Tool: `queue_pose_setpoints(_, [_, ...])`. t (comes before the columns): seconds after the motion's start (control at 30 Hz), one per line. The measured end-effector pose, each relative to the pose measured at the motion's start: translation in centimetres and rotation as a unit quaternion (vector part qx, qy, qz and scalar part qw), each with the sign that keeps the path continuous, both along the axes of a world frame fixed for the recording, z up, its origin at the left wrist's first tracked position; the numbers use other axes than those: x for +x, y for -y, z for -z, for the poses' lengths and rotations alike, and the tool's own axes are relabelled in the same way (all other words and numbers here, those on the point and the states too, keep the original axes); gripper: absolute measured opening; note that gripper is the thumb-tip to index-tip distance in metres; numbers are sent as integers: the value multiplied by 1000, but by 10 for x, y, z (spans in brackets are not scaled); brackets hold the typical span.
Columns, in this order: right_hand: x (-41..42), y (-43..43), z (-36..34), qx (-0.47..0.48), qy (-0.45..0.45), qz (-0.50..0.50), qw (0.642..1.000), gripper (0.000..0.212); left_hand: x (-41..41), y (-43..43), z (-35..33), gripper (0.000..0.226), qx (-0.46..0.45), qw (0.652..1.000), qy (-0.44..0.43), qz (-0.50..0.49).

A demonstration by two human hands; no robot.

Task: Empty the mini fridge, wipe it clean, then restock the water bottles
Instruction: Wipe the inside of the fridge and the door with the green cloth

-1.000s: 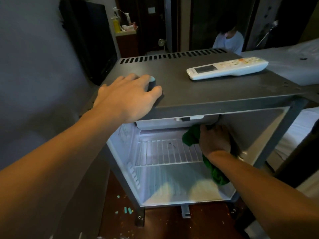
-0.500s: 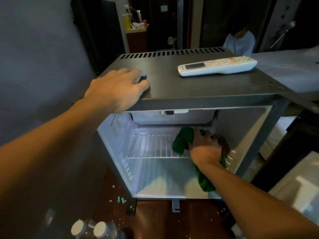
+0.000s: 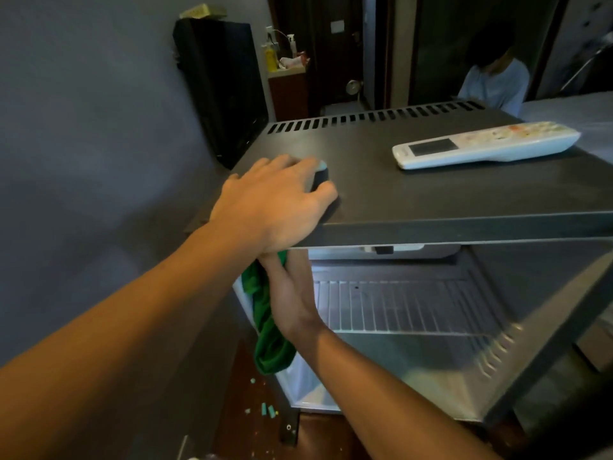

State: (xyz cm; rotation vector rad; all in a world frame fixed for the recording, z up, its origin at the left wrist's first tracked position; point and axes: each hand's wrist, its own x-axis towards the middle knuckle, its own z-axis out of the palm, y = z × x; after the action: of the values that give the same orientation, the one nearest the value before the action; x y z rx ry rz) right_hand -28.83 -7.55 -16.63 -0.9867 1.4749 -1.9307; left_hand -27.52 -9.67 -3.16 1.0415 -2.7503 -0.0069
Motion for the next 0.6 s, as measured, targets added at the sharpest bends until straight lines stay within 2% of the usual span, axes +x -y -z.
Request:
queue_pose_setpoints(0.1, [9,3,26,19,-106,61,992,34,0,1,0,50,0,1000,-7,7])
queue_pose_setpoints(0.27, [-19,12,55,193,-145,69,968,31,1,-2,0,50,3,1000,-3,6])
queue_pose_setpoints(0.3, [-17,12,51,183,-140,81,970,28,1,-3,-1,50,3,1000,-3,6])
queue_pose_setpoints(0.37, [4,4,39,98,-140,114,979,25,2,-4,-1,50,3,1000,-3,8])
queue_pose_setpoints(0.43, [25,-4,34,26,-153,130,979,31,2,-4,-1,50,3,1000,-6,9])
queue_pose_setpoints(0.47, [24,-3,40,23,-163,133,977,35,2,-4,-1,50,4,1000,-6,9])
queue_pose_setpoints(0.5, [17,1,46,45,-172,134,975,34,2,-5,-1,50,6,1000,-4,9])
queue_pose_setpoints(0.6, [-21,22,52,213,-150,104,960,30,2,-7,-2,51,6,1000,2,9])
